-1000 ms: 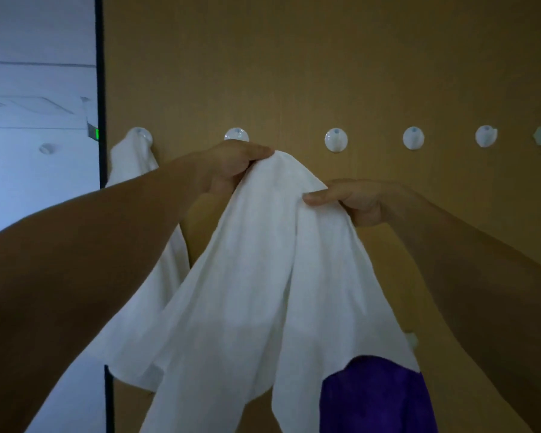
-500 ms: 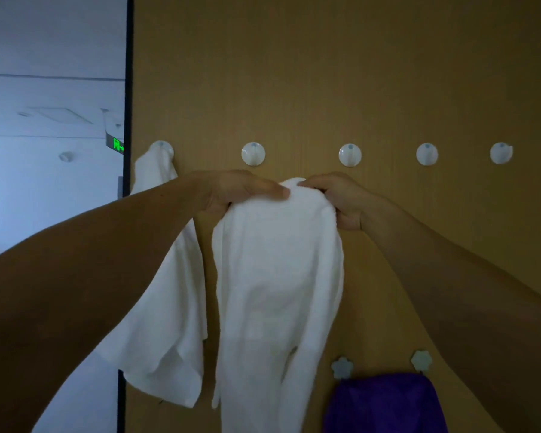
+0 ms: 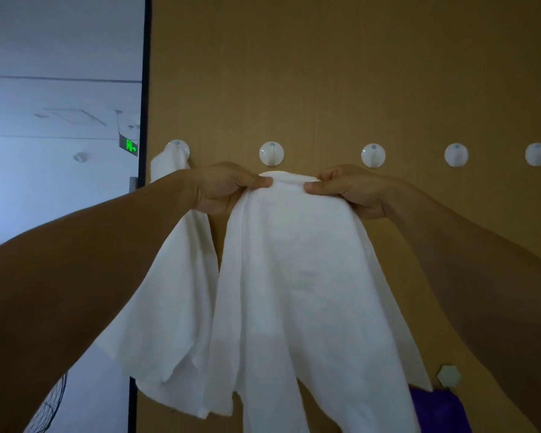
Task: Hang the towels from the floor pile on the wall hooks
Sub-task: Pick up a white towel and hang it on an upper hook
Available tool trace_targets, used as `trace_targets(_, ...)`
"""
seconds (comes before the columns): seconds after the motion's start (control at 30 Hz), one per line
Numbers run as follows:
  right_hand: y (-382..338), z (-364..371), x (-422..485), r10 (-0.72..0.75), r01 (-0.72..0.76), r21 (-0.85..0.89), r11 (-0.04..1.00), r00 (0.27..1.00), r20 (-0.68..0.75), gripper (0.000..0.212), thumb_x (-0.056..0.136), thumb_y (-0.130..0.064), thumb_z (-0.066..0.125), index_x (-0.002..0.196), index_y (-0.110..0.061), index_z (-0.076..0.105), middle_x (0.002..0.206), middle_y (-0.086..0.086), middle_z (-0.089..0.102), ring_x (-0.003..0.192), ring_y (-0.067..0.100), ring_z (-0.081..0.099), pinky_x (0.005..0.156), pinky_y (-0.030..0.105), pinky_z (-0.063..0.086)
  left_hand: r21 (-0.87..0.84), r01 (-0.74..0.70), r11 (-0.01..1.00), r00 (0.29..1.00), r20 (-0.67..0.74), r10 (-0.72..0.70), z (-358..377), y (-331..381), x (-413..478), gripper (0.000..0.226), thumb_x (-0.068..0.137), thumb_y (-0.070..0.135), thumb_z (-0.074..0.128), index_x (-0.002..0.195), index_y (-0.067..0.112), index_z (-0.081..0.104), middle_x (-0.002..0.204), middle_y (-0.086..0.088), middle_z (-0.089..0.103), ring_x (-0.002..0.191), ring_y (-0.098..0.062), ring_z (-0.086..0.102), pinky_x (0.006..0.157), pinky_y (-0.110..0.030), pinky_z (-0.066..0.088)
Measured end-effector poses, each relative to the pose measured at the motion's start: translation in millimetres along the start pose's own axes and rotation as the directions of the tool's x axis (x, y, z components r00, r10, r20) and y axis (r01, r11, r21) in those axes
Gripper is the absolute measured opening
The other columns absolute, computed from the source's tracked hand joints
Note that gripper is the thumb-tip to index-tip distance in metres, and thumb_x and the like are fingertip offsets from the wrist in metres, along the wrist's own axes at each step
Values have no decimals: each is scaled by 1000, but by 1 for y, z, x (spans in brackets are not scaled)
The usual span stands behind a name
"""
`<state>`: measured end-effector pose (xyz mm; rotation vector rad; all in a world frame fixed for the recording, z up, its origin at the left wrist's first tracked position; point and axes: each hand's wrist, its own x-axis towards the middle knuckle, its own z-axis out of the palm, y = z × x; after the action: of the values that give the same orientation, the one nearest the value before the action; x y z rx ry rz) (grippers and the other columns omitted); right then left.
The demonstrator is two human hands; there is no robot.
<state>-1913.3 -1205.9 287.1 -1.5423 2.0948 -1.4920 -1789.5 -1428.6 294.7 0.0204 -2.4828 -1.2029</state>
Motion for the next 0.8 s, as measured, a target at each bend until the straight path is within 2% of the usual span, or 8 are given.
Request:
trace_targets(0.1,-5,-5,15,-36,38,16,999,995,-95,24,88,-28,67,96,-5,66,85,4,72,74,16,68,71,32,57,-114,-36,993,996,-85,26,-2,14,-2,28,84,34,69,95,8,68,90,-6,74,86,-20,71,72,-36,59)
trace_targets(0.17,-10,-6,28,-76,91,86,992,982,-172,22,90,-27,66,98,-7,68,93,7,73,80,18,69,80,35,56,-141,-95,985,985,-157,72,-6,21,4,19,91,23,62,73,15,60,63,7,66,62,-9,64,54,-21,51)
trace_targets(0.3,-21,-9,64,-174,227,128,965,926,-335,25,89,-23,67,113,-17,67,109,2,70,90,13,68,80,28,57,18,-264,964,876,-415,247,-24,30,33,8,86,24,68,80,24,63,81,8,63,78,-8,57,63,-20,44)
trace_targets(0.37,-28,-9,87,-265,318,50,947,858,-440,21,87,-21,67,108,-25,69,107,-4,68,86,8,65,72,21,54,127,-290,949,792,-525,312,-34,33,50,9,84,26,70,79,27,62,83,10,62,77,-6,55,63,-20,43)
trace_targets(0.47,-39,-13,126,-353,378,-80,922,742,-570,13,84,-21,67,93,-29,72,108,-3,68,90,11,63,77,23,52,272,-339,901,665,-608,434,-44,42,70,6,84,25,69,83,24,63,81,10,60,74,-6,54,58,-16,40)
trace_targets(0.57,-39,-16,155,-460,296,-357,886,651,-603,13,85,-24,62,95,-30,69,111,-4,67,102,14,61,90,29,50,457,-271,847,597,-611,521,-51,40,91,5,86,22,64,91,20,64,86,5,61,81,-11,55,59,-15,36)
trace_targets(0.67,-15,-4,156,-578,102,-673,732,615,-536,18,92,-31,51,106,-30,63,110,-1,68,101,20,61,84,30,46,647,-163,744,555,-564,612,-45,16,103,11,90,24,58,96,18,63,100,0,57,84,-14,52,71,-23,34)
trace_targets(0.8,23,16,142,-682,60,-812,581,581,-445,23,97,-34,39,110,-29,57,104,1,65,94,24,61,80,37,47,819,-121,560,516,-430,741,-24,-15,94,19,96,25,47,100,9,57,102,-6,48,72,-17,44,63,-27,29)
